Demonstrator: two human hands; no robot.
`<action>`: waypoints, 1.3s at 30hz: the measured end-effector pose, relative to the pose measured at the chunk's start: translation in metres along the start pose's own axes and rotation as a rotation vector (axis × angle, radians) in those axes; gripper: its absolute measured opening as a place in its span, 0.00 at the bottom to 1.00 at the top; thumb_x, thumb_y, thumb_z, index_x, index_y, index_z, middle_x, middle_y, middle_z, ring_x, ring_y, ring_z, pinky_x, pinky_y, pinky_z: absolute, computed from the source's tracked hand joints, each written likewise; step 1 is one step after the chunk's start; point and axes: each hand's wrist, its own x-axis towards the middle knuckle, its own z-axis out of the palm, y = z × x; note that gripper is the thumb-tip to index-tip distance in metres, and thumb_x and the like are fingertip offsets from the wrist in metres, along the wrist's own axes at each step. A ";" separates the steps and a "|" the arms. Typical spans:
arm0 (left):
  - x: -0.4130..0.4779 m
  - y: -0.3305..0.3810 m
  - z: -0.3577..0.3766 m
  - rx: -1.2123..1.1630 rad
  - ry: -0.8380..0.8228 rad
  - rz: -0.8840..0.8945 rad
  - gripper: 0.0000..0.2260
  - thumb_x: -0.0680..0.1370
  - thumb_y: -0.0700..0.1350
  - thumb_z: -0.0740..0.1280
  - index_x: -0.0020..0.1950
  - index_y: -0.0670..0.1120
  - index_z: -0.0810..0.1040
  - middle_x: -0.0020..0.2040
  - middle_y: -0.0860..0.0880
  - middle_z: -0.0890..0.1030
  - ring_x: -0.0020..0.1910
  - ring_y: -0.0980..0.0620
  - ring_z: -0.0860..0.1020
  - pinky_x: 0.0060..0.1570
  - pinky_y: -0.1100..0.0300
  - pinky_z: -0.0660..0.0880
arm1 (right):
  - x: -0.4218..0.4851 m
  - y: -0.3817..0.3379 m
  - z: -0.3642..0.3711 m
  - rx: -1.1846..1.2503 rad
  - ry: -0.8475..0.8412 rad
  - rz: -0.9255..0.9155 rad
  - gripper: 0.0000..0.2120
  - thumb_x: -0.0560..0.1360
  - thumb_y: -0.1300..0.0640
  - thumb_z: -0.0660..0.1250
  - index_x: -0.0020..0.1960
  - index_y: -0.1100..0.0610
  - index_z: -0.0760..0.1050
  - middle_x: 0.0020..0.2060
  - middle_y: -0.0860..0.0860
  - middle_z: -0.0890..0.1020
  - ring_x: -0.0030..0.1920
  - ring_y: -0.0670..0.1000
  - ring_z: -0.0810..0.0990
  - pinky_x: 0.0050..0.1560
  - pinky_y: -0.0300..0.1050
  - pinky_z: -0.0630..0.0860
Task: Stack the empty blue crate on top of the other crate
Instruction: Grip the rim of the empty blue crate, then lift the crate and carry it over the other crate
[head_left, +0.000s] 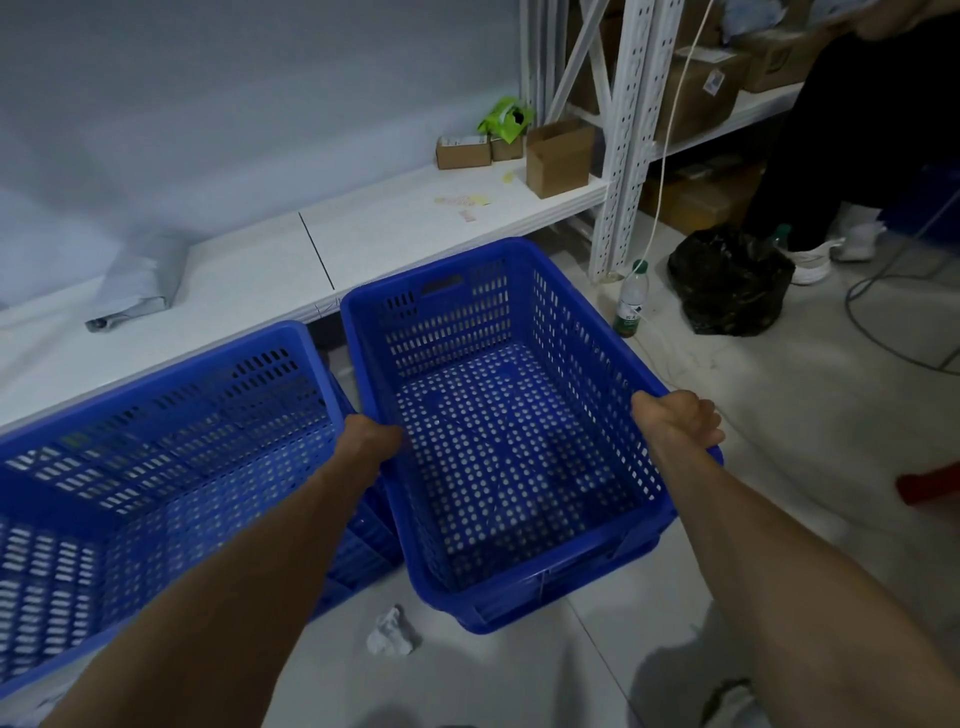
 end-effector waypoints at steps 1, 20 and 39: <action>-0.002 0.000 -0.003 -0.021 -0.038 0.001 0.13 0.79 0.41 0.70 0.60 0.38 0.72 0.51 0.39 0.78 0.40 0.43 0.76 0.46 0.46 0.81 | -0.002 0.002 -0.001 -0.001 0.008 0.005 0.19 0.71 0.46 0.67 0.51 0.60 0.76 0.55 0.58 0.75 0.57 0.59 0.73 0.62 0.57 0.68; -0.024 0.052 -0.037 -0.204 -0.022 0.108 0.11 0.76 0.41 0.72 0.52 0.34 0.79 0.45 0.39 0.80 0.44 0.38 0.82 0.39 0.54 0.76 | -0.017 -0.006 -0.075 0.072 0.103 0.071 0.23 0.69 0.42 0.62 0.51 0.58 0.80 0.55 0.56 0.78 0.57 0.58 0.75 0.64 0.54 0.68; -0.075 0.102 -0.120 -0.384 0.218 0.301 0.12 0.77 0.44 0.67 0.50 0.35 0.74 0.47 0.40 0.78 0.42 0.40 0.78 0.43 0.50 0.75 | -0.067 -0.069 -0.171 0.169 0.143 -0.024 0.23 0.71 0.44 0.64 0.59 0.57 0.78 0.64 0.57 0.76 0.65 0.59 0.71 0.67 0.53 0.62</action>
